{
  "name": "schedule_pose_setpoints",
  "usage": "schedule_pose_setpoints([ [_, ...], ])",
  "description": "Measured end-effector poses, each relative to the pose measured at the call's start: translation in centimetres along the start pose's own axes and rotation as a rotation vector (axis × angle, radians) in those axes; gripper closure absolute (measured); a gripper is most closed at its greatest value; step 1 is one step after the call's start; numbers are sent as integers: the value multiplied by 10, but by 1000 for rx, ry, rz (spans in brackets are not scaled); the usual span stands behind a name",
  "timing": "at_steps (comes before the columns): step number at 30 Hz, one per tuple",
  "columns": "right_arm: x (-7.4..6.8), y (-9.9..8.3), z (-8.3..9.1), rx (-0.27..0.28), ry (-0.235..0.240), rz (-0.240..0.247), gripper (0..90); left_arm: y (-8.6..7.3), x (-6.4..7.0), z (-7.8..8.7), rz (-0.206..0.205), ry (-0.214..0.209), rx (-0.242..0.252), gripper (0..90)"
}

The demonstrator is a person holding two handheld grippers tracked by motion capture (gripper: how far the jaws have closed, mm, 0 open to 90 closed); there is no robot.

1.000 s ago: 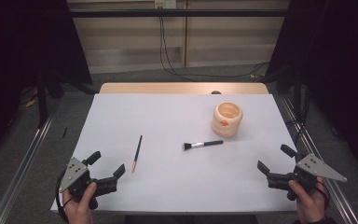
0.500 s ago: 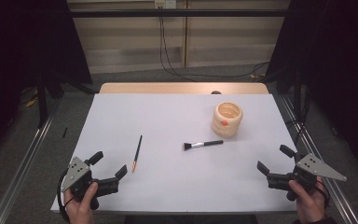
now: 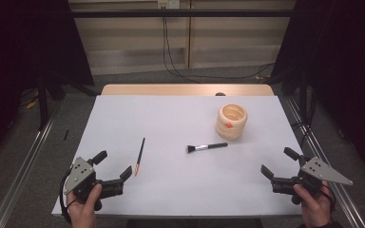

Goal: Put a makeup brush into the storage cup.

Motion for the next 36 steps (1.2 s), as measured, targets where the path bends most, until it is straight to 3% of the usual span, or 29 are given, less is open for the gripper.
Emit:
schedule_pose_setpoints([
  [8,-1,0,0,-4,1,0,0,10,1,-13,-1,32,-17,11],
  [23,-1,1,1,9,8,5,0,30,3,-42,-57,-25,-33,12],
  [28,-1,0,1,10,17,0,0,38,7,-53,-43,-56,-50,12],
  [30,-1,0,1,8,13,-3,0,43,8,-56,-55,-51,-32,16],
  [36,-1,0,1,13,14,-12,0,54,10,-65,-60,-55,-41,13],
])
Point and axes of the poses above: each handheld gripper's, and its own axes: z roughly backward along the jaws, y roughly out of its top, x roughly to its right, the point moved 4 cm from there along -z, roughly forward along the jaws, and after that the axes turned 13 degrees about z, right-handed, at the moved point
